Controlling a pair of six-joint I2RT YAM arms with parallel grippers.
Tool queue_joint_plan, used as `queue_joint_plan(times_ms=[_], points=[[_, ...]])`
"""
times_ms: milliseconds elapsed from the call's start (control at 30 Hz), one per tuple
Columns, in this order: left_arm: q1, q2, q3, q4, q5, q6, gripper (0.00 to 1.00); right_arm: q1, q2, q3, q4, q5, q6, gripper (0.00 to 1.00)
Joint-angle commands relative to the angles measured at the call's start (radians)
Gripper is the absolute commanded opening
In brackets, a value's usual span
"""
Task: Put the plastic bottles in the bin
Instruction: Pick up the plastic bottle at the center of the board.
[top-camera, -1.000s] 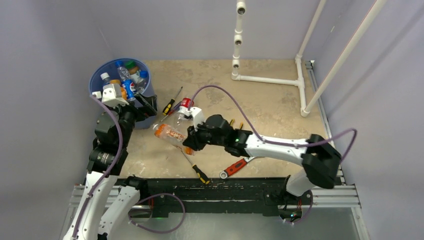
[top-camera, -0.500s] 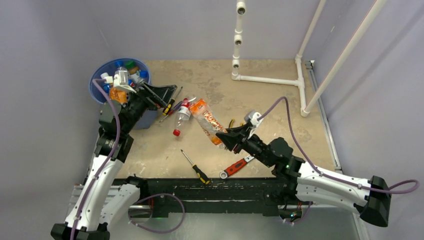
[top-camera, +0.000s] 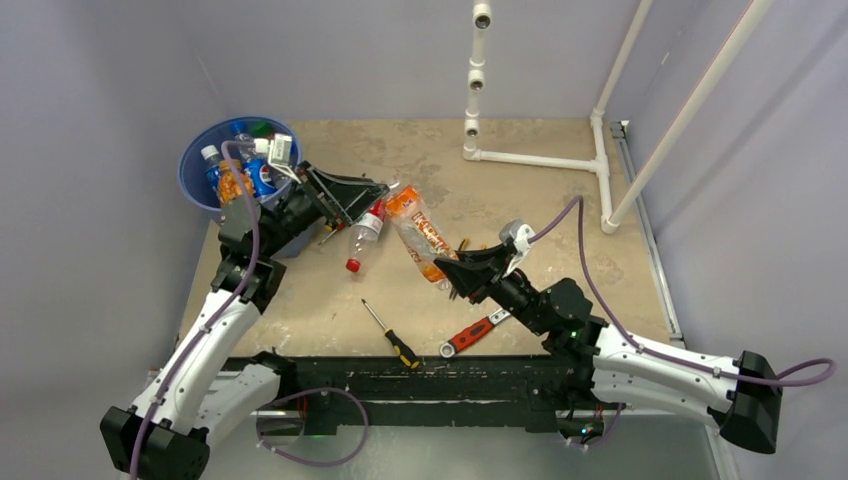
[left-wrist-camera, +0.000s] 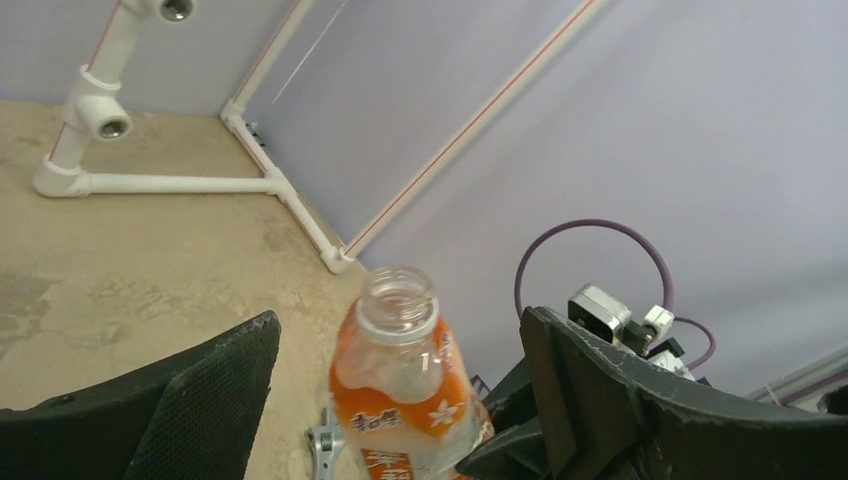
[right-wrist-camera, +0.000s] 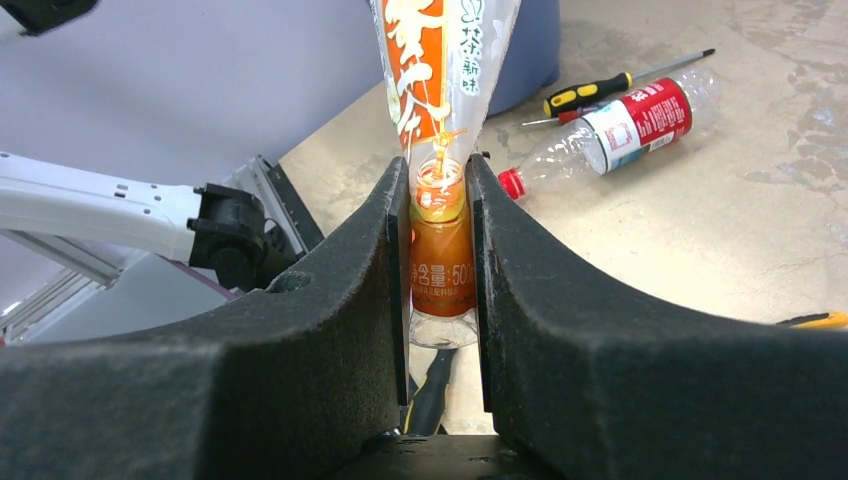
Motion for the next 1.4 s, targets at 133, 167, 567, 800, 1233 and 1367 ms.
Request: queue_joint_plan(times_ms=[133, 167, 567, 800, 1233, 1367], points=[[-0.125, 0.040, 0.142, -0.156, -0.079, 0.217, 0.83, 0.001, 0.018, 0.023, 0.034, 0.010, -0.018, 0.00], [-0.129, 0.042, 0.146, -0.165, -0.091, 0.229, 0.82, 0.001, 0.016, 0.022, 0.033, 0.010, -0.018, 0.00], [-0.152, 0.093, 0.175, -0.228, -0.155, 0.283, 0.54, 0.001, 0.011, 0.018, 0.020, 0.006, -0.020, 0.00], [-0.182, 0.114, 0.183, -0.215, -0.144, 0.292, 0.32, 0.001, 0.000, 0.014, 0.014, 0.015, -0.021, 0.00], [-0.201, 0.081, 0.222, -0.275, -0.244, 0.364, 0.00, 0.001, -0.002, 0.061, -0.081, 0.040, 0.016, 0.79], [-0.201, 0.063, 0.307, -0.379, -0.350, 0.448, 0.00, 0.001, -0.032, 0.086, -0.144, 0.057, 0.036, 0.99]])
